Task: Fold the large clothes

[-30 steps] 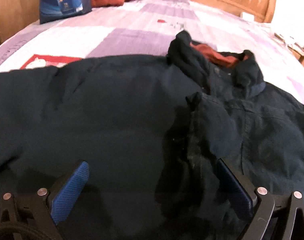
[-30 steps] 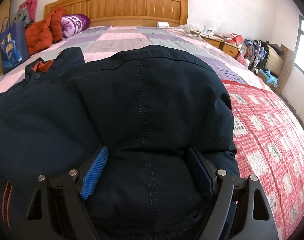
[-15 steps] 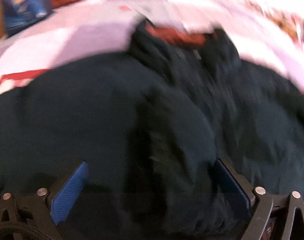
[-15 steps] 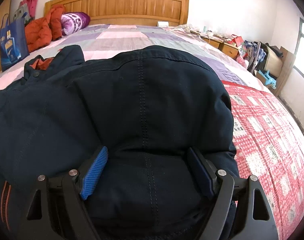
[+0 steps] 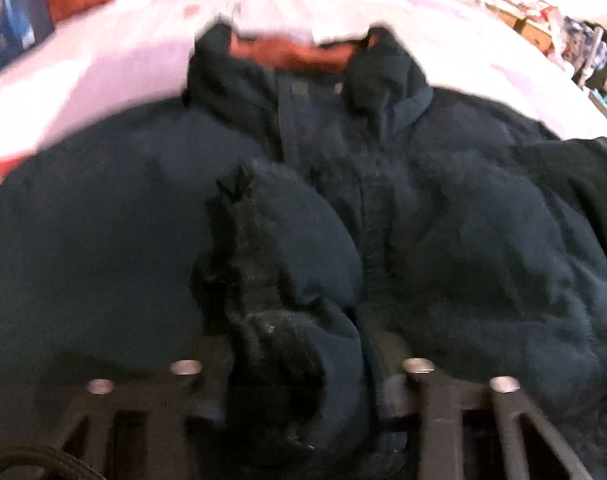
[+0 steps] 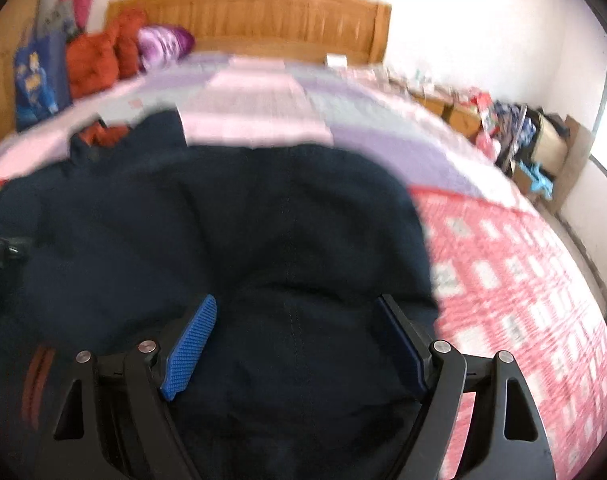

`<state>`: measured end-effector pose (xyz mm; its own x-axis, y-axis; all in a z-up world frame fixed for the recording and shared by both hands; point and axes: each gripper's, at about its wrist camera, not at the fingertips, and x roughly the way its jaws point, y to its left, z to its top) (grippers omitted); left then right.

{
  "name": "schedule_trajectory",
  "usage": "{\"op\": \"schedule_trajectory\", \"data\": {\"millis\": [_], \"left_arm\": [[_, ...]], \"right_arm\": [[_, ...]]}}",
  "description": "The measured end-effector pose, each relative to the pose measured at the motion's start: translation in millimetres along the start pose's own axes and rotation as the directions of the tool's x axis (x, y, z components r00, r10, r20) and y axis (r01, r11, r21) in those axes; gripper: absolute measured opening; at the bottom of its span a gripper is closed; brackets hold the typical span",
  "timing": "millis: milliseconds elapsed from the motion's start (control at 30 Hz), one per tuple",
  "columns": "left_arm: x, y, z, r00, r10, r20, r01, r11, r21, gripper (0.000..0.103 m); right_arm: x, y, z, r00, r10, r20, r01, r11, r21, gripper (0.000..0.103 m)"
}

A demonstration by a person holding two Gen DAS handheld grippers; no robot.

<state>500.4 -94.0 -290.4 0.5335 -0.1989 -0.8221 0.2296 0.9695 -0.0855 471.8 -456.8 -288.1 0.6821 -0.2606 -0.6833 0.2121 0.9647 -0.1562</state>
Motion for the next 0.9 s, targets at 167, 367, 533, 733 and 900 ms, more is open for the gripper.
{"op": "schedule_trajectory", "data": {"millis": [167, 367, 533, 733, 900], "left_arm": [[-20, 27, -14, 0.995, 0.054, 0.080, -0.048, 0.997, -0.068, 0.025], [-9, 42, -22, 0.994, 0.092, 0.055, -0.088, 0.993, -0.081, 0.025], [-3, 34, -26, 0.991, 0.127, 0.050, -0.127, 0.992, -0.003, 0.028], [-2, 35, -29, 0.991, 0.122, 0.056, -0.123, 0.992, 0.014, 0.028], [-1, 32, -33, 0.988, 0.129, 0.080, -0.132, 0.991, 0.023, 0.028]], "right_arm": [[-15, -47, 27, 0.996, -0.072, 0.044, 0.069, 0.995, 0.067, 0.084], [40, -28, 39, 0.994, 0.000, -0.106, -0.012, 0.994, -0.105, 0.084], [75, -96, 34, 0.980, 0.029, -0.198, 0.011, 0.981, 0.194, 0.084], [21, -101, 58, 0.998, 0.062, -0.020, -0.060, 0.995, 0.083, 0.084], [73, -98, 89, 0.979, 0.058, -0.197, -0.034, 0.992, 0.123, 0.077]]}}
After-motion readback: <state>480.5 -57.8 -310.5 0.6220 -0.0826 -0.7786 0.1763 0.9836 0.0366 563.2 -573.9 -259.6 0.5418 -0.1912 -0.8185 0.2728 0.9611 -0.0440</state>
